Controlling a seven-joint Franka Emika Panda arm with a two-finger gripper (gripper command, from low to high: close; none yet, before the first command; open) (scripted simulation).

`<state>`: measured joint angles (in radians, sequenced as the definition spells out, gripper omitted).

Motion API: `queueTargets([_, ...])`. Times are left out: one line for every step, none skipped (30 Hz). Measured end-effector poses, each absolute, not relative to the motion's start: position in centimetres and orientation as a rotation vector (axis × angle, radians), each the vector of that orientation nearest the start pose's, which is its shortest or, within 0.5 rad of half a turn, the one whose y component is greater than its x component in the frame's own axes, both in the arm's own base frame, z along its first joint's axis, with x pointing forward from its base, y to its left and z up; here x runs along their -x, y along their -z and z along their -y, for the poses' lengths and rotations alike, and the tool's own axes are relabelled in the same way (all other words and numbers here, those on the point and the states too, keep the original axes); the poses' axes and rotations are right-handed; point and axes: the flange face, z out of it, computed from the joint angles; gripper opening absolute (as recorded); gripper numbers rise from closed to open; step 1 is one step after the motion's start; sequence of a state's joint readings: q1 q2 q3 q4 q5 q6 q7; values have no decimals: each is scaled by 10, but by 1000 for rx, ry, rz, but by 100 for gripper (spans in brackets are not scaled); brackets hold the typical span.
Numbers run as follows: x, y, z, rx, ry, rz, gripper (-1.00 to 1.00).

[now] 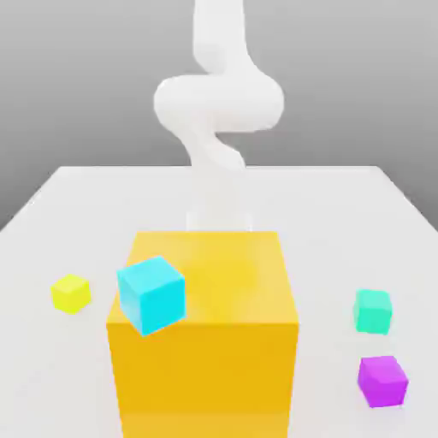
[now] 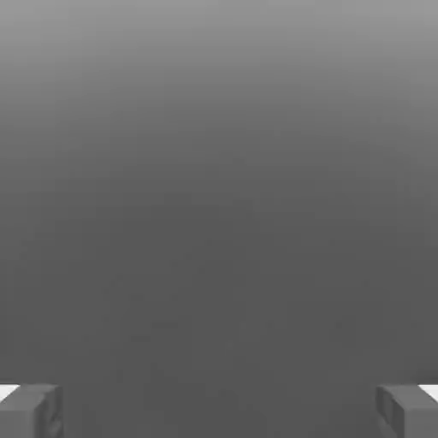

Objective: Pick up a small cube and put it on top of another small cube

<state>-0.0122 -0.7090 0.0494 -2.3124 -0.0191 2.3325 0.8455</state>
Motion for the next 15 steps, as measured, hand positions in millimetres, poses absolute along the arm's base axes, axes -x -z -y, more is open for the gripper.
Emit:
queueTargets([-393, -659, -29, 2530, 941, -1068, 0])
queueTargets([-406, -642, -37, 2557, 914, -1077, 0])
queueTargets([-417, -626, -46, 2582, 887, -1084, 0])
queueTargets([-427, -609, -54, 2607, 860, -1090, 0])
queueTargets([-436, -592, -62, 2631, 832, -1095, 0])
queueTargets([-444, -574, -70, 2655, 804, -1099, 0])
queueTargets([-452, -557, -78, 2678, 775, -1103, 0])
queueTargets([-459, -539, -86, 2701, 746, -1105, 0])
queueTargets([-465, -520, -94, 2723, 715, -1106, 0])
queueTargets([-470, -502, -102, 2744, 684, -1107, 0])
queueTargets([-474, -483, -110, 2765, 653, -1106, 0])
queueTargets([-477, -465, -118, 2785, 620, -1105, 0])
queueTargets([-479, -446, -126, 2804, 587, -1103, 0])
queueTargets([-481, -427, -134, 2822, 552, -1100, 0])
queueTargets([-482, -409, -142, 2840, 517, -1097, 0])
